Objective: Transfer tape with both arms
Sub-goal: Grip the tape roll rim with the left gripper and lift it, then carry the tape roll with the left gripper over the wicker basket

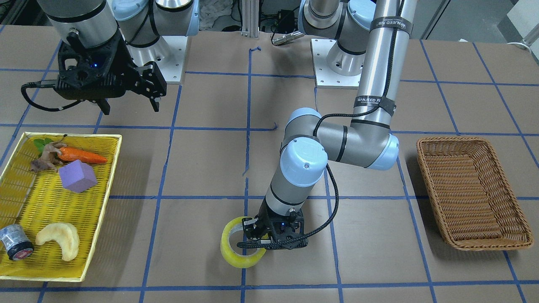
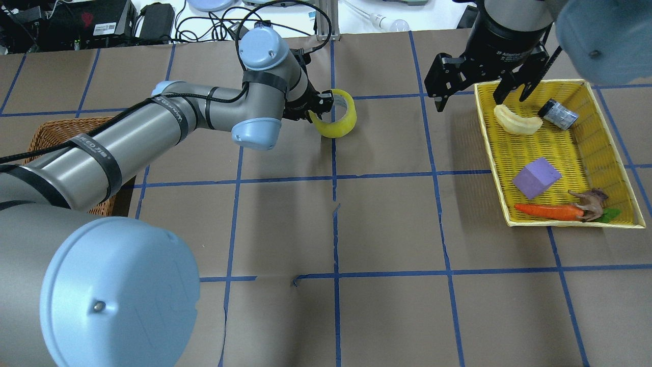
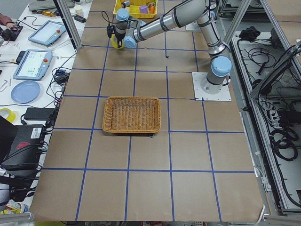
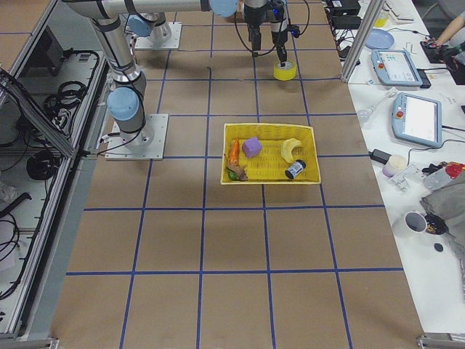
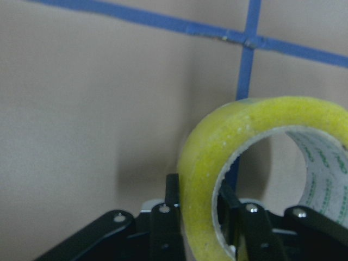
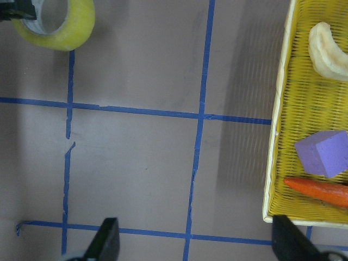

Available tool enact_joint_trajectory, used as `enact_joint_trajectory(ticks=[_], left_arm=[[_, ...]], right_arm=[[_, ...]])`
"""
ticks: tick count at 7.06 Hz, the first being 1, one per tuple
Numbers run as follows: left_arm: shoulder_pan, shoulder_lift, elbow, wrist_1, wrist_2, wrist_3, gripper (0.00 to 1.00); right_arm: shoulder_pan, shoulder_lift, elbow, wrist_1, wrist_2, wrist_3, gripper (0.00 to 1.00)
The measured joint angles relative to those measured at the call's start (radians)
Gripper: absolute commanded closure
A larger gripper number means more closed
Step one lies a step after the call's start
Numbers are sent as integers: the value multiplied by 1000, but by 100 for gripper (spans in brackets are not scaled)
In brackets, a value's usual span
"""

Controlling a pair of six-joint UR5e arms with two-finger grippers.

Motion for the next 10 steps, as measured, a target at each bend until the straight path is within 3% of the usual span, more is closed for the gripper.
enact_joint_trajectory(ticks=[2,4,7,10], left_arm=[[87,77,100,-276,62,114,100],[252,171,126,-451,81,292,100],[584,263,111,-591,84,585,100],[859,245,81,-602,85,946,100]], right_arm=[[0,0,0,0,-1,0,0],[0,0,0,0,0,0,0],[1,0,2,0,1,0,0],[1,0,2,0,2,0,0]])
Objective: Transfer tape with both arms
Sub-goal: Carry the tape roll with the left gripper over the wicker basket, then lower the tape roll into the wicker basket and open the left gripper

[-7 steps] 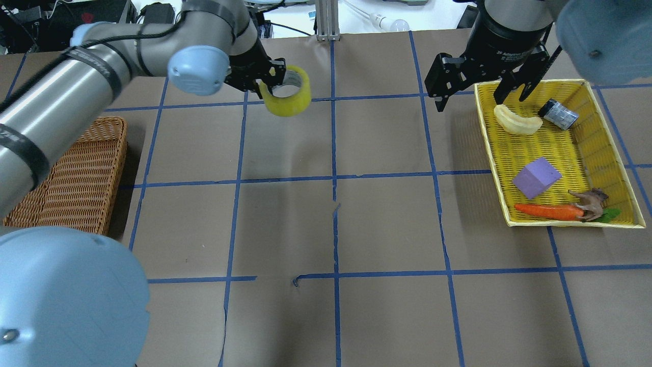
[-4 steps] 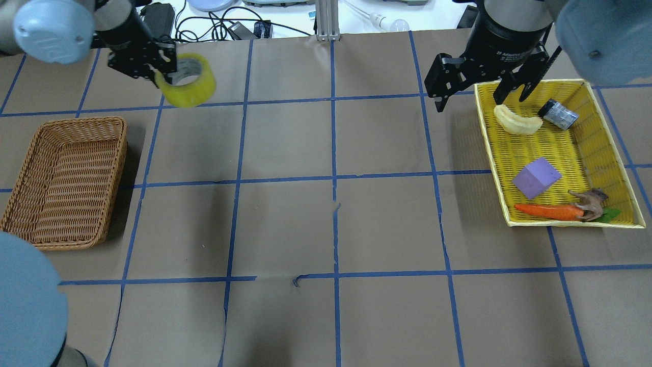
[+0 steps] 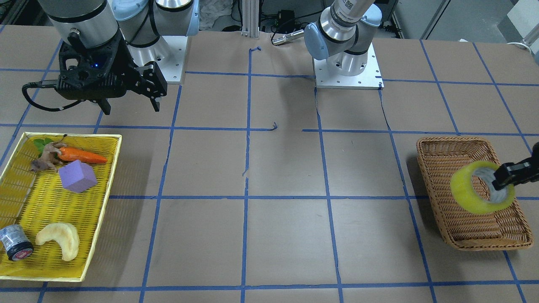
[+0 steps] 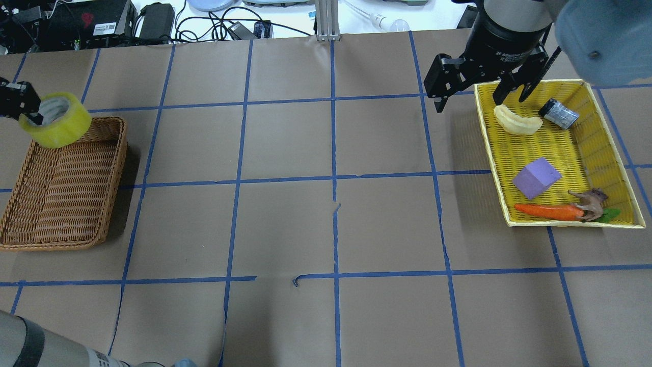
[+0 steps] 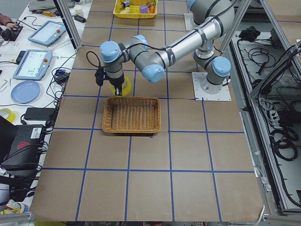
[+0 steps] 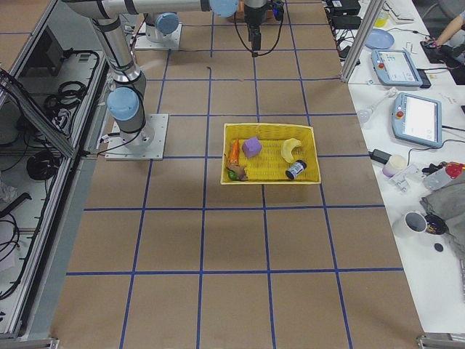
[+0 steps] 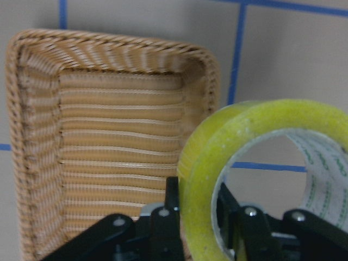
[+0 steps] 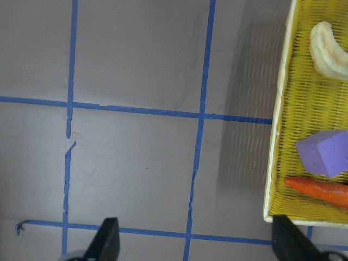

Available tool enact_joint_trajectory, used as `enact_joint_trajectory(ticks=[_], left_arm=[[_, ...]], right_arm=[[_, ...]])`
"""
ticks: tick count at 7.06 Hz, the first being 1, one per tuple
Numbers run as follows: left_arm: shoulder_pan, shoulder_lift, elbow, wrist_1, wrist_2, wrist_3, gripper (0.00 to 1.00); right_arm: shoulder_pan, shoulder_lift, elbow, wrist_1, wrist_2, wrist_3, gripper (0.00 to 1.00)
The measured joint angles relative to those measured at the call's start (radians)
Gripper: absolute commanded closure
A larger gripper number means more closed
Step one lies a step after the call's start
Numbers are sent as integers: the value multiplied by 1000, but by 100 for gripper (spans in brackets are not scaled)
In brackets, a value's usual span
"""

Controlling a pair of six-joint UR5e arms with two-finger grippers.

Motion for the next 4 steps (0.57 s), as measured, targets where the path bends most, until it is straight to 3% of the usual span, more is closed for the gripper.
enact_joint_trajectory(ticks=[3,4], left_arm=[[84,-59,-216,315,-1,89,100],[88,-68,-272,374,-1,90,78]], right_arm=[[0,0,0,0,0,0,0],[0,0,0,0,1,0,0]])
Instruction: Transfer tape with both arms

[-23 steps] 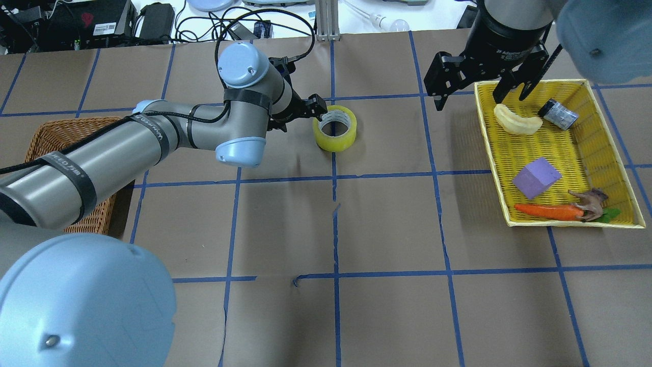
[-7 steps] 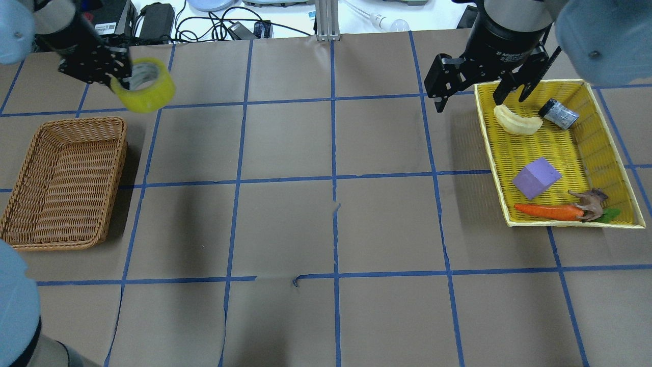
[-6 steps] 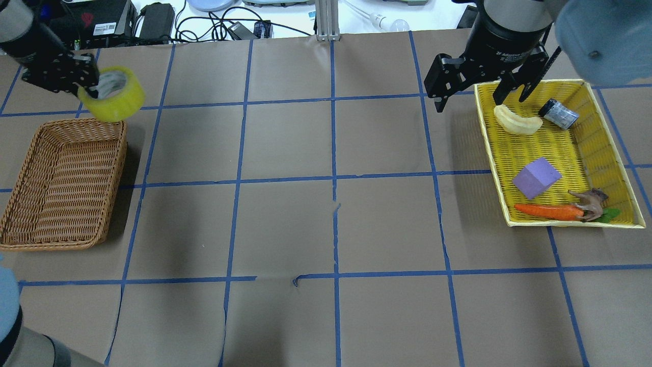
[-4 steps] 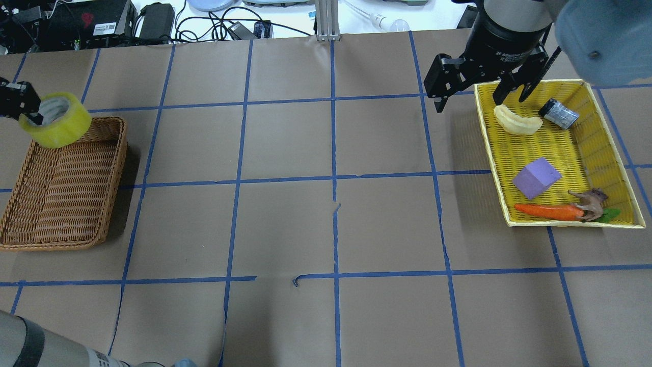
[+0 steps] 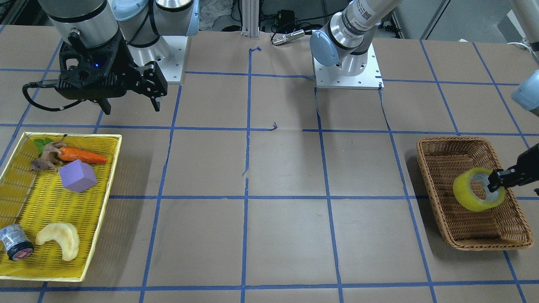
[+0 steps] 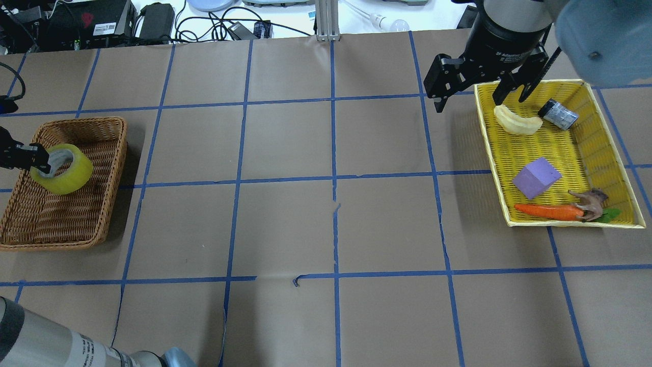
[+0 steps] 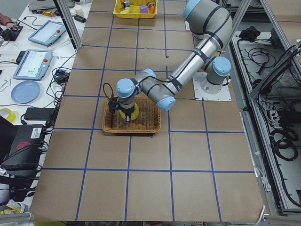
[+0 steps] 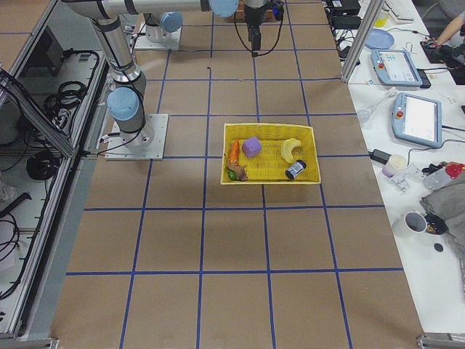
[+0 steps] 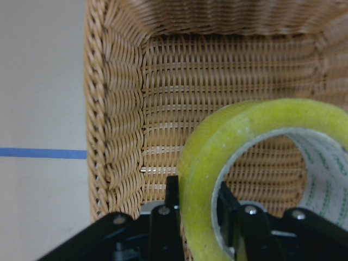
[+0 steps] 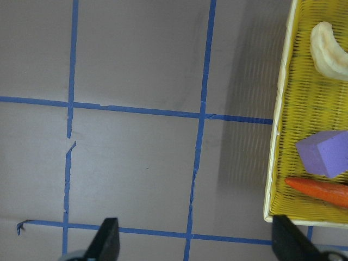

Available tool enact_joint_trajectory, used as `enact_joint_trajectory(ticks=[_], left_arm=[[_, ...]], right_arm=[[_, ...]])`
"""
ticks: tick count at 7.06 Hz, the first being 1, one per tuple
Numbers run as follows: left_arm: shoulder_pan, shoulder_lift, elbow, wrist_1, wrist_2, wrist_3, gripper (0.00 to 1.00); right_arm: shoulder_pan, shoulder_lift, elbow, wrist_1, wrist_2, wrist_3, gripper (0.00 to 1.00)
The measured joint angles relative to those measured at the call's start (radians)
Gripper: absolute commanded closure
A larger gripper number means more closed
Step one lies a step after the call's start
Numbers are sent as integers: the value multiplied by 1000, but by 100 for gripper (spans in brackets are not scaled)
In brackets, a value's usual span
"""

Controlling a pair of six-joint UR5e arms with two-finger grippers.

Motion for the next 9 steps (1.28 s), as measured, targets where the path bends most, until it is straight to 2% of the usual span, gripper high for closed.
enact_joint_trajectory(ticks=[1,4,6,7,9], left_arm=[[1,-8,-25,23,0,-1,1],[3,21,-27,1,14,-6,0],[-11,90,12,-83,44,-35,0],[-35,134,58,-173,48,-90,0],[-179,221,198,-423,48,-297,0]], right_arm=[[0,0,0,0,1,0,0],[0,0,0,0,1,0,0],[0,0,0,0,1,0,0],[0,0,0,0,2,0,0],[0,0,0,0,3,0,0]])
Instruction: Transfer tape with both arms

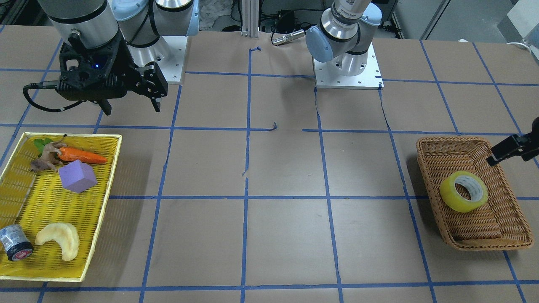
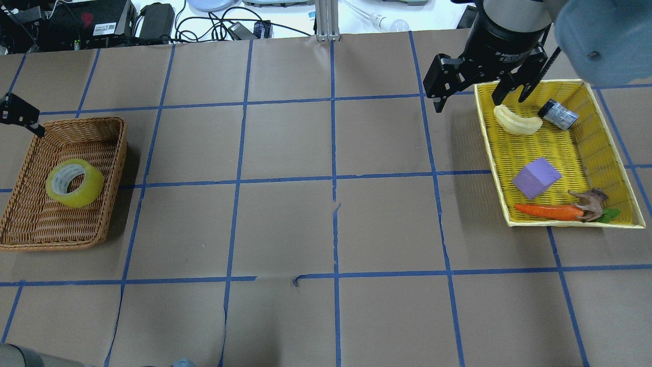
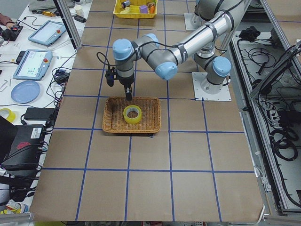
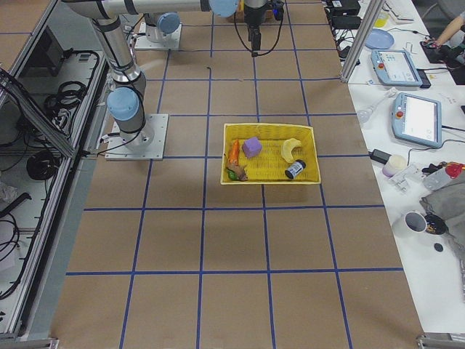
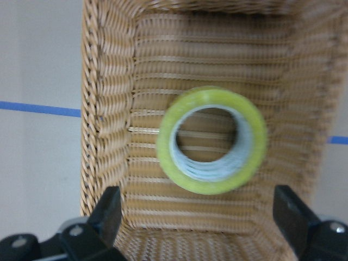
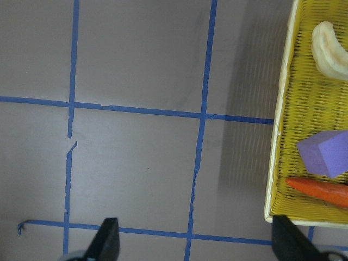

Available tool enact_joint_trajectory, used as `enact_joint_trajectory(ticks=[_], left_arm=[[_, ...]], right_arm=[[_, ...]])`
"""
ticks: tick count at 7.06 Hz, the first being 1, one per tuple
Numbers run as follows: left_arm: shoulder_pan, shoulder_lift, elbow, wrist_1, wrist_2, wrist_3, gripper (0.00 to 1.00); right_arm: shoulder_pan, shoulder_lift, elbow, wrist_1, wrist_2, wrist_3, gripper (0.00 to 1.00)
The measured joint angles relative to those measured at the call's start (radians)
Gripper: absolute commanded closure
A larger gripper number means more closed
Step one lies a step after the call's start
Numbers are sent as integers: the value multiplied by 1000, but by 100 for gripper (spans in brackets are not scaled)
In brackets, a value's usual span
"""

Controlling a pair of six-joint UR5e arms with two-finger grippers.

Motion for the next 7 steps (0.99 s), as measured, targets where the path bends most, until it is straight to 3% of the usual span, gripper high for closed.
enact_joint_trajectory(ticks=[2,4,7], left_arm=[[-208,50,91,-126,-5,-186,0],[-368,65,106,-137,7,-267,0],[-502,65,92,-139,12,-289,0]], right_arm=[[0,0,1,0,0,0,0],[0,0,1,0,0,0,0],[0,0,1,0,0,0,0]])
